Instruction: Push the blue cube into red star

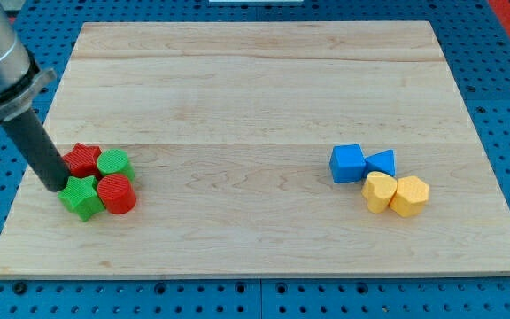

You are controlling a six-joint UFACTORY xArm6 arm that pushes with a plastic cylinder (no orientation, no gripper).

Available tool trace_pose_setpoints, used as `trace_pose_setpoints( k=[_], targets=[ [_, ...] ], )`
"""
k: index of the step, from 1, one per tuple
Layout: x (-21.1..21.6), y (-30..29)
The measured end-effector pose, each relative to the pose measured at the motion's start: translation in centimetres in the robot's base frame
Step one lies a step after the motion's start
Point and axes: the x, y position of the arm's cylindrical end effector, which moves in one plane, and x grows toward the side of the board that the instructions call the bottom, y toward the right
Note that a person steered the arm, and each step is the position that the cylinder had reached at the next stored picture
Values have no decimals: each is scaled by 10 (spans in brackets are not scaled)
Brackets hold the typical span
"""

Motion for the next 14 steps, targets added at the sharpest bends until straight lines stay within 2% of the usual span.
trace_pose_setpoints(
  k=[1, 2, 3, 4, 5, 6, 7, 8, 9, 10, 11, 12, 13, 14],
  targets=[
    [-22, -46],
    [-97, 24],
    [-125, 151],
    [-126, 291],
    [-108, 442],
    [-44, 473],
    [-25, 433],
    [-35, 356],
    [-34, 313],
    [-11, 318],
    [-1, 270],
    [-27, 202],
    [-53, 193],
    [-80, 161]
  ],
)
